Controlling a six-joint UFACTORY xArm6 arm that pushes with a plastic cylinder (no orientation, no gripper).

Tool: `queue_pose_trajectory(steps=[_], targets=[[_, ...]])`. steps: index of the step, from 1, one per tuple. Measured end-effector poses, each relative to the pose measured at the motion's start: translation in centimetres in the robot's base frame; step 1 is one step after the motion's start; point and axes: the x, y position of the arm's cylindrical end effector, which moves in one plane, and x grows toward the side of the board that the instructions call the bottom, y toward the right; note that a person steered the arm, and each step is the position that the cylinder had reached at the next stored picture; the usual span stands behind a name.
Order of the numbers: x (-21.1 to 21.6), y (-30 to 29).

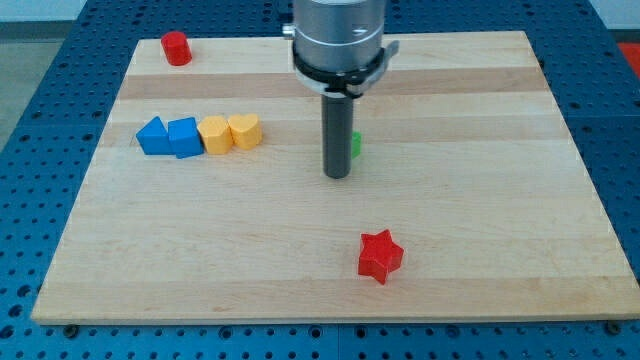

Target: Push the green circle towards the green star

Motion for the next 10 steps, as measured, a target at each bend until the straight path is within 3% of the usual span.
queue_pose_trajectory(steps=[3, 8, 10], targets=[[-5.2, 1.2], [-12.1, 13.8], [-18.3, 16.8]])
